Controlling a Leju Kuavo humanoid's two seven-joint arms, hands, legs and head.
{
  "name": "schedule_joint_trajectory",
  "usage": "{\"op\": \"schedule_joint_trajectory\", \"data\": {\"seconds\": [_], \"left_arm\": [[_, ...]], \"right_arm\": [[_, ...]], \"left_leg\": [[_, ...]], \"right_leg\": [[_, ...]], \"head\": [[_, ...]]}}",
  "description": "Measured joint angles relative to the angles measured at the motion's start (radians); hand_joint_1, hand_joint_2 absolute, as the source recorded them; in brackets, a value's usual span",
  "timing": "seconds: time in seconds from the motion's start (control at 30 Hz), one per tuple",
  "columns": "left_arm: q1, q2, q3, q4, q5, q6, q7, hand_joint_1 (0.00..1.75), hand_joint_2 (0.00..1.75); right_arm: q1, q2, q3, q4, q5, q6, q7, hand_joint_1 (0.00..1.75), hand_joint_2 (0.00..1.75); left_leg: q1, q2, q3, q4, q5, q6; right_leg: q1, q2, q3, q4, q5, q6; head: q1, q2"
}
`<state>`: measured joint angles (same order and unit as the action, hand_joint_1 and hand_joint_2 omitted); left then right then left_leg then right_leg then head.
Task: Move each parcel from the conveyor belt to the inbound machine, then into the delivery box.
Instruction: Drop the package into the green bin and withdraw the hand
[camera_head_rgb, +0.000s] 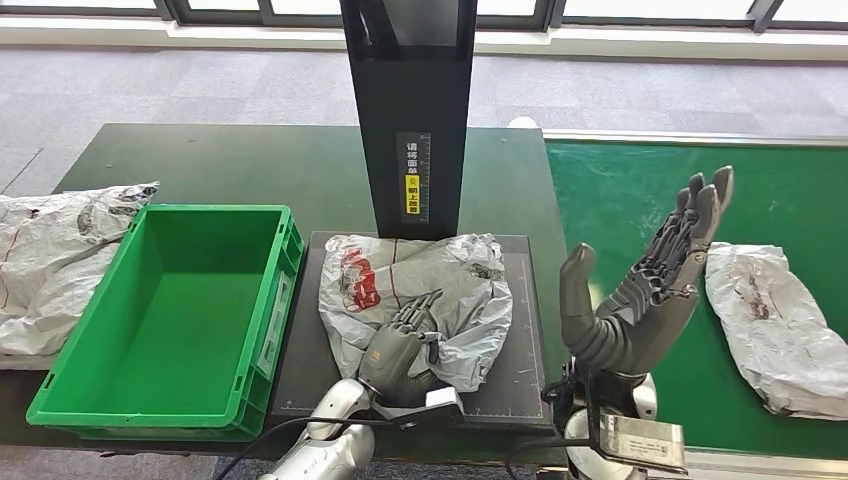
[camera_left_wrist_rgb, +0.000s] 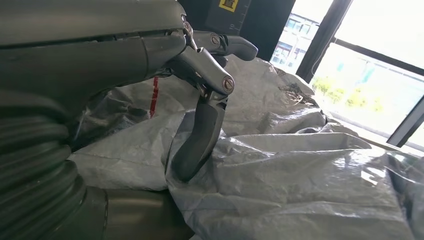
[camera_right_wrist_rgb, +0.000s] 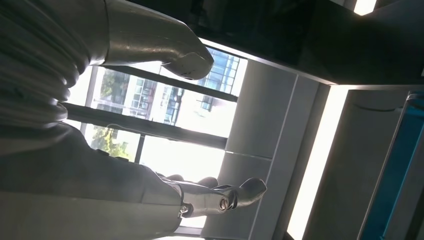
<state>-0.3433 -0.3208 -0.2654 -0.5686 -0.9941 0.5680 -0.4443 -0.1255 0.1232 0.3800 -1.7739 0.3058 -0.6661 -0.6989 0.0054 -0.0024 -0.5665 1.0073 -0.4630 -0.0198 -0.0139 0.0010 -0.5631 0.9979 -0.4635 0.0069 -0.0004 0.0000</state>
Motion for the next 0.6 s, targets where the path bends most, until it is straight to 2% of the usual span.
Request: {"op": "schedule_joint_trajectory", "data": {"seconds": [0.03, 0.3, 0.6], "left_arm": [[0.0, 0.0, 0.001, 0.0, -0.005, -0.005, 0.006, 1.75, 1.75], [0.0, 0.0, 0.001, 0.005, -0.091, -0.085, 0.089, 1.75, 1.75], [-0.001, 0.0, -0.004, -0.009, -0.181, -0.084, 0.119, 1.75, 1.75]], "right_arm": [[-0.002, 0.0, 0.0, 0.002, -0.001, 0.0, 0.0, 0.0, 1.75], [-0.02, 0.0, 0.0, 0.02, -0.018, -0.003, 0.0, 0.0, 1.75], [-0.014, -0.001, 0.009, 0.023, -0.01, -0.022, 0.0, 0.0, 1.75]], "left_leg": [[0.0, 0.0, 0.0, 0.0, 0.0, 0.0], [0.0, 0.0, 0.0, 0.0, 0.0, 0.0], [0.0, 0.0, 0.0, 0.0, 0.0, 0.0]], "right_leg": [[0.0, 0.0, 0.0, 0.0, 0.0, 0.0], [0.0, 0.0, 0.0, 0.0, 0.0, 0.0], [0.0, 0.0, 0.0, 0.0, 0.0, 0.0]], "head": [[0.0, 0.0], [0.0, 0.0], [0.0, 0.0]]}}
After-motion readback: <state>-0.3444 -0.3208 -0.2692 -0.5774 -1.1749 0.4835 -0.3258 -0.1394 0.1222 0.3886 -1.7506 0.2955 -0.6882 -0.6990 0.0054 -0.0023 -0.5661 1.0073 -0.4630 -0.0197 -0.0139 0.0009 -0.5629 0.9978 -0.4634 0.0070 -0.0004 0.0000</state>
